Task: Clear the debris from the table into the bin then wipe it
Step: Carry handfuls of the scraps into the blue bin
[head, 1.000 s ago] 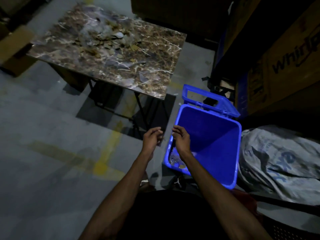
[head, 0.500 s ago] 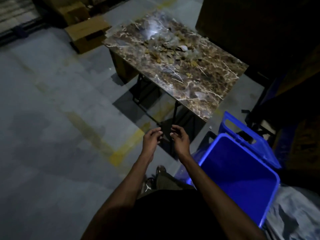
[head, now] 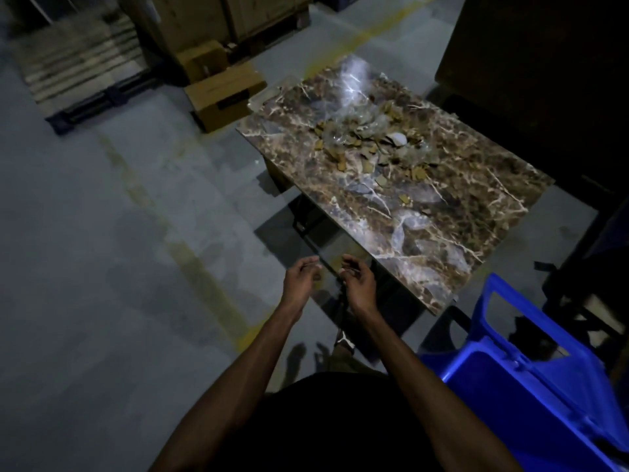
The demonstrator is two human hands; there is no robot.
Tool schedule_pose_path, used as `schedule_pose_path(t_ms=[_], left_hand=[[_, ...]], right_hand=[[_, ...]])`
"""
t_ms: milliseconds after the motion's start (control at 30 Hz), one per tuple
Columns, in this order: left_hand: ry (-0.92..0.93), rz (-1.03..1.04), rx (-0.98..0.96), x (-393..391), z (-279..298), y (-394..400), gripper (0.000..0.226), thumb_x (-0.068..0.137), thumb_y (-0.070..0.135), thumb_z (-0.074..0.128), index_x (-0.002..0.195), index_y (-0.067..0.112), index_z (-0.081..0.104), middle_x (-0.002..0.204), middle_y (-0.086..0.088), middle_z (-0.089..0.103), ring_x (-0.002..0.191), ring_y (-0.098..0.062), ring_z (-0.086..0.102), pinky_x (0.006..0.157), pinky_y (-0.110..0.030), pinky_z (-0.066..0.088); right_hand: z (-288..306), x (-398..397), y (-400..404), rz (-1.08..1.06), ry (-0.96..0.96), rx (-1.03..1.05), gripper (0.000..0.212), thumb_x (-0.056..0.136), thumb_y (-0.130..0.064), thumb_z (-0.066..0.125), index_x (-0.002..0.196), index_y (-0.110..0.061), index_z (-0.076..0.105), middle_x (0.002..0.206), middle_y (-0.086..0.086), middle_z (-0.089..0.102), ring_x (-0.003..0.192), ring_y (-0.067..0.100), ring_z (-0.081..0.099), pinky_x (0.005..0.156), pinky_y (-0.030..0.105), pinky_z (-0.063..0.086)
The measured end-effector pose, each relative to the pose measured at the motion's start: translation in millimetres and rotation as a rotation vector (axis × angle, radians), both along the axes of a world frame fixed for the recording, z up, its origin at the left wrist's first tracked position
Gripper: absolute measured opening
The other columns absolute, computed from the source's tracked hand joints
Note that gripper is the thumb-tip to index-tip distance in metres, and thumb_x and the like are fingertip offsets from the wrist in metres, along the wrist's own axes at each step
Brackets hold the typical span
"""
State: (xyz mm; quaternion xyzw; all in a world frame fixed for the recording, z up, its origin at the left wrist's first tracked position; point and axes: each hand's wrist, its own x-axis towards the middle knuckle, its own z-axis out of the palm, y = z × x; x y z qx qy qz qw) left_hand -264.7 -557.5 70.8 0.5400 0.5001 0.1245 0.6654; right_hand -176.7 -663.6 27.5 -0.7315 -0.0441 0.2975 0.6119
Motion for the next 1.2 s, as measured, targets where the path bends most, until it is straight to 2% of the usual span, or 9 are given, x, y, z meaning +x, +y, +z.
schedule_pose_path(t_ms=[233,333,500,667,800,900,1000,1133,1200], left_hand=[[-0.002,-0.120,0.021,81.5,10.0,21.5,0.023,0.101,0.015,0.064,0.124,0.012,0.068,0.110,-0.006,0.071,0.095,-0.016,0.069,0.078,-0.026,0.056],[-0.004,-0.137,-0.002,112.1,9.2,28.3,0.023,0.101,0.012,0.064,0.123,0.008,0.068,0.106,-0.009,0.071,0.090,-0.018,0.067,0.070,-0.022,0.056],[0.007,-0.159,-0.032,157.3,0.6,48.0,0.018,0.098,0.007,0.062,0.115,0.008,0.070,0.098,-0.008,0.072,0.083,-0.020,0.068,0.068,-0.023,0.054],[-0.005,-0.218,-0.076,198.9,-8.7,70.2,0.017,0.096,0.002,0.061,0.104,0.014,0.069,0.085,-0.008,0.069,0.071,-0.020,0.063,0.059,-0.030,0.052],[0.007,-0.313,-0.106,235.6,-19.5,102.3,0.015,0.095,0.005,0.063,0.102,0.017,0.071,0.074,-0.013,0.060,0.061,-0.022,0.051,0.054,-0.030,0.040],[-0.001,-0.447,-0.033,263.4,-29.8,137.8,0.020,0.095,0.006,0.062,0.104,0.020,0.072,0.085,-0.012,0.068,0.069,-0.024,0.061,0.059,-0.034,0.051],[0.002,-0.533,0.019,288.1,-38.9,178.6,0.020,0.096,0.008,0.063,0.108,0.021,0.072,0.094,-0.005,0.072,0.077,-0.019,0.068,0.069,-0.033,0.056],[0.142,-0.615,0.187,306.8,-57.7,217.4,0.024,0.092,0.010,0.067,0.114,0.018,0.070,0.107,-0.008,0.074,0.095,-0.023,0.070,0.081,-0.031,0.053],[0.182,-0.649,0.279,309.7,-60.6,229.0,0.028,0.090,0.010,0.068,0.117,0.017,0.068,0.115,-0.008,0.068,0.102,-0.022,0.066,0.085,-0.029,0.049]], right_hand=[[11.8,68.1,13.9,0.009,-0.051,0.000,0.025,0.098,-0.004,0.061,0.120,-0.014,0.065,0.117,0.002,0.069,0.095,0.007,0.066,0.082,0.025,0.053],[14.6,94.9,14.8,-0.060,-0.043,-0.002,0.026,0.096,-0.004,0.061,0.118,-0.018,0.066,0.119,-0.003,0.069,0.095,0.016,0.068,0.079,0.023,0.051],[5.7,126.4,23.8,-0.144,0.019,-0.014,0.028,0.088,-0.013,0.061,0.109,-0.030,0.068,0.113,-0.009,0.070,0.089,0.017,0.067,0.083,0.041,0.056],[0.5,150.3,41.1,-0.217,0.101,-0.017,0.029,0.089,-0.008,0.061,0.107,-0.029,0.069,0.110,-0.007,0.069,0.078,0.018,0.064,0.063,0.039,0.049],[-3.8,176.2,66.0,-0.321,0.084,-0.049,0.030,0.092,0.001,0.060,0.110,-0.021,0.069,0.110,0.003,0.070,0.074,0.021,0.063,0.059,0.035,0.047],[-10.8,203.4,90.5,-0.422,0.079,-0.067,0.027,0.093,-0.005,0.059,0.109,-0.024,0.069,0.109,0.010,0.070,0.076,0.023,0.065,0.064,0.040,0.053],[-25.9,222.8,110.1,-0.511,0.031,-0.126,0.024,0.091,-0.015,0.060,0.112,-0.020,0.068,0.114,0.013,0.069,0.098,0.035,0.069,0.081,0.052,0.060],[-40.4,226.4,121.6,-0.577,0.054,-0.215,0.021,0.096,0.013,0.054,0.114,0.006,0.062,0.113,0.032,0.063,0.094,0.040,0.062,0.085,0.055,0.055],[-43.7,225.9,122.9,-0.621,0.033,-0.271,0.023,0.093,0.016,0.054,0.111,0.005,0.064,0.111,0.029,0.065,0.098,0.035,0.064,0.087,0.055,0.055]])
